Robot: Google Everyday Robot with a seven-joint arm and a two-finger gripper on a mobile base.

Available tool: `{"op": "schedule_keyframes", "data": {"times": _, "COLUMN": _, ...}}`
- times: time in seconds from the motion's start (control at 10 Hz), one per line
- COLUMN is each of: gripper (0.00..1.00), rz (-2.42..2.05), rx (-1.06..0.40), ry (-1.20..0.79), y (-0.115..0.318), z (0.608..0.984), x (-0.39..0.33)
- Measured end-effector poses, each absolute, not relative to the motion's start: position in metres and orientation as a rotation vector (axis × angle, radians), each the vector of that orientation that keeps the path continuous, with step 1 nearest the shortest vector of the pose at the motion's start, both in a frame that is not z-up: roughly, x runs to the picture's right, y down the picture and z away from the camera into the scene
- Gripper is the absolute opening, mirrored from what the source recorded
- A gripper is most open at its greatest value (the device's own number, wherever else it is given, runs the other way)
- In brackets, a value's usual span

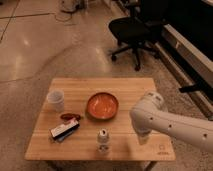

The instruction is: Knock the bottle over

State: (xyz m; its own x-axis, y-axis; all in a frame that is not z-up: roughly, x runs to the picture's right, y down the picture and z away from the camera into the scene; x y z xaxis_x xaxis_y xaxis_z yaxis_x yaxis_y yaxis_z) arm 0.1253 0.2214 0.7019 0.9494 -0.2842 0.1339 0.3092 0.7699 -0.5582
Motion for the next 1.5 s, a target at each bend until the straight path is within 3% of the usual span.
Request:
{"op": "schedule_keyframes", "data": {"times": 0.9, "gripper": 0.65, "rz": -0.338, "rx": -0.632, "ry": -0.264, "y": 0.219, "z": 0.644, "x": 0.016}}
{"op": "schedule_keyframes", "data": {"times": 1.5, "gripper": 0.65, "rz": -0.367, "rx": -0.685, "ry": -0.309, "y": 0.253, "z": 0.616, "x": 0.029}}
